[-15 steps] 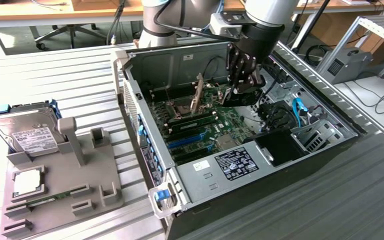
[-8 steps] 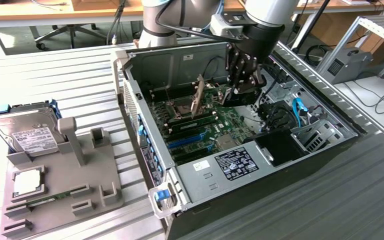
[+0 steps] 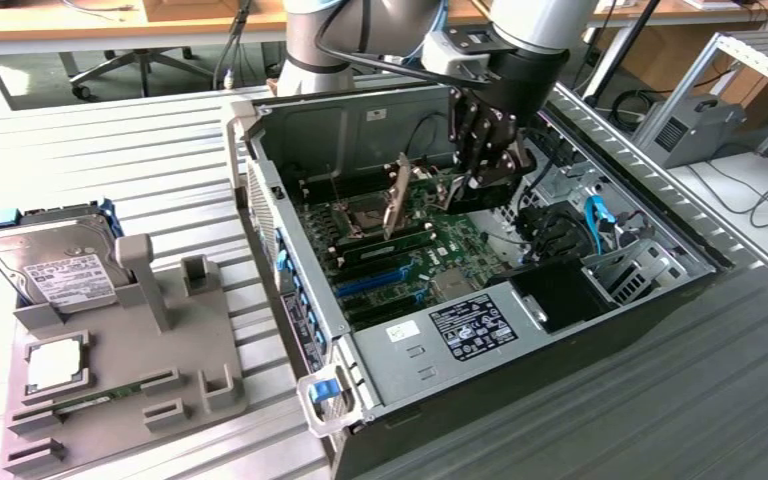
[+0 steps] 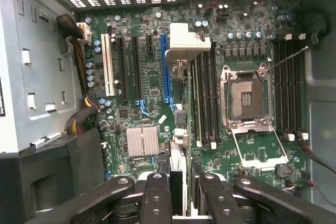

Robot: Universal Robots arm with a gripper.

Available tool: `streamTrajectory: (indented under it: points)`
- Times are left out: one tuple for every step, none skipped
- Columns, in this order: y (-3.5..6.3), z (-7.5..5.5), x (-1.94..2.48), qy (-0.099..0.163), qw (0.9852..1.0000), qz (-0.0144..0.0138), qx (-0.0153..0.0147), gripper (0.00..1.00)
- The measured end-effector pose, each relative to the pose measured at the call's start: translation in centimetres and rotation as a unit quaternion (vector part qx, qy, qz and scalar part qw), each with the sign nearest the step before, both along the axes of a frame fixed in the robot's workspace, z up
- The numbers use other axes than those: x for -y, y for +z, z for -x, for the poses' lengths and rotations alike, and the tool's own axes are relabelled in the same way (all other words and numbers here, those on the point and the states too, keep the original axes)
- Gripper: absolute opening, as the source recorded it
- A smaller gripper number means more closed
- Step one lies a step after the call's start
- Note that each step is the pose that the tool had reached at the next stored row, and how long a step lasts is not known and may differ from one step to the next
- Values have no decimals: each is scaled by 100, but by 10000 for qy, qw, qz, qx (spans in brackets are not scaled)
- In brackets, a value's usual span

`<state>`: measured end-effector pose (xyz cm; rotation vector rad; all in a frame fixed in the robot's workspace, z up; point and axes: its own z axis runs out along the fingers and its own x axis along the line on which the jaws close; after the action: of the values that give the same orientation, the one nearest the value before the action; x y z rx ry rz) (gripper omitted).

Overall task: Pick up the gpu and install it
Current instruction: 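Insert the gpu into the slot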

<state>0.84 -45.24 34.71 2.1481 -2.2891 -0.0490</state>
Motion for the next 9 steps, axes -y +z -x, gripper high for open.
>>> streamTrajectory:
  points:
    - [0, 0, 0, 38, 10000, 0, 0, 26]
    - [0, 0, 0, 70, 10000, 0, 0, 26]
    - [0, 0, 0, 104, 9999, 0, 0, 26]
    - [0, 0, 0, 183, 9998, 0, 0, 26]
    - [0, 0, 0, 258, 9997, 0, 0, 26]
    - [0, 0, 0, 295, 9996, 0, 0, 26]
    - [0, 0, 0, 328, 9995, 0, 0, 26]
    - [0, 0, 0, 374, 9993, 0, 0, 26]
    - [0, 0, 0, 426, 9991, 0, 0, 26]
